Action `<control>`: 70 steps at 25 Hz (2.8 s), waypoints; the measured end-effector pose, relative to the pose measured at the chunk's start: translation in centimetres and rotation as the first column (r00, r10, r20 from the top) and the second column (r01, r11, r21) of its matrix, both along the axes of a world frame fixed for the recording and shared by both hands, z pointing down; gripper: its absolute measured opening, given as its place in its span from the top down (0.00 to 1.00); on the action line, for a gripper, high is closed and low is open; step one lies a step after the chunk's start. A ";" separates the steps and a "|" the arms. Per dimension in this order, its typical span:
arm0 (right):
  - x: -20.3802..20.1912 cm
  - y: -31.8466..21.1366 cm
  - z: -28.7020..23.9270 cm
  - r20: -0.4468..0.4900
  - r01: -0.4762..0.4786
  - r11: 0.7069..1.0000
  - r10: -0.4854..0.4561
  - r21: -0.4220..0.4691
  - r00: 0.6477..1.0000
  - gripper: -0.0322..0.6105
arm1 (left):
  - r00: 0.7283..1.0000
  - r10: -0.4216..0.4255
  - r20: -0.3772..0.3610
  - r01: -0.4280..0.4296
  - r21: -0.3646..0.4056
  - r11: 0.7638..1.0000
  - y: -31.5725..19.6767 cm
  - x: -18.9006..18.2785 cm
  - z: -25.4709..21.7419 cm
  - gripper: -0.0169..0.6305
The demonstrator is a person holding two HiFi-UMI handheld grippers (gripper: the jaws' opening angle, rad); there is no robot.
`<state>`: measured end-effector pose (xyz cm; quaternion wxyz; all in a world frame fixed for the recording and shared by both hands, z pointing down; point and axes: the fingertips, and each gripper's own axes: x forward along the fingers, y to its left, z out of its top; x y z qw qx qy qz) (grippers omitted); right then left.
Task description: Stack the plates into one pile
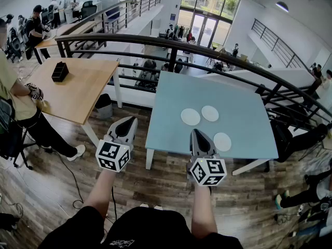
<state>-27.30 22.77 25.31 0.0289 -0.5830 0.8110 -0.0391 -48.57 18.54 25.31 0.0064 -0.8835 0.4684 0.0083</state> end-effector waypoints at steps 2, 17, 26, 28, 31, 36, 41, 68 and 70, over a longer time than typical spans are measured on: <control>-0.3 -0.2 -0.3 0.000 0.005 1.000 -0.005 0.007 1.000 0.94 | 1.000 -0.003 0.000 0.003 0.004 1.000 -0.2 -0.2 -0.1 0.96; -1.9 1.4 -0.4 0.020 0.003 1.000 -0.003 0.011 1.000 0.94 | 1.000 0.025 0.014 -0.025 0.014 1.000 0.9 -1.2 -0.2 0.96; -1.7 2.7 1.0 0.050 -0.007 1.000 0.007 -0.002 0.999 0.94 | 0.998 0.063 0.018 -0.063 -0.004 0.998 1.0 -0.5 1.7 0.96; -0.8 3.1 1.2 0.064 -0.024 1.000 0.024 -0.007 0.998 0.94 | 0.997 0.073 0.020 -0.073 -0.009 0.997 1.2 0.2 2.0 0.96; 0.9 3.5 0.9 0.071 -0.042 0.999 0.043 -0.005 0.997 0.94 | 0.996 0.085 0.028 -0.084 -0.010 0.996 1.5 1.6 1.9 0.96; 4.0 4.1 1.3 0.038 -0.043 0.999 0.043 -0.007 0.998 0.94 | 0.997 0.080 0.023 -0.080 -0.003 0.997 1.9 4.9 1.9 0.96; 8.7 4.4 1.7 0.004 -0.035 0.999 0.035 -0.017 0.999 0.94 | 0.997 0.074 0.026 -0.074 -0.015 0.997 3.0 9.3 1.9 0.96; 34.2 6.8 3.6 0.021 0.015 1.000 -0.015 -0.025 1.000 0.94 | 0.998 0.013 0.053 -0.010 -0.053 0.999 5.9 33.8 4.2 0.96; 35.0 6.8 4.1 0.034 0.013 0.999 -0.012 -0.030 0.999 0.94 | 0.998 0.009 0.062 -0.006 -0.059 0.998 5.9 34.4 4.6 0.96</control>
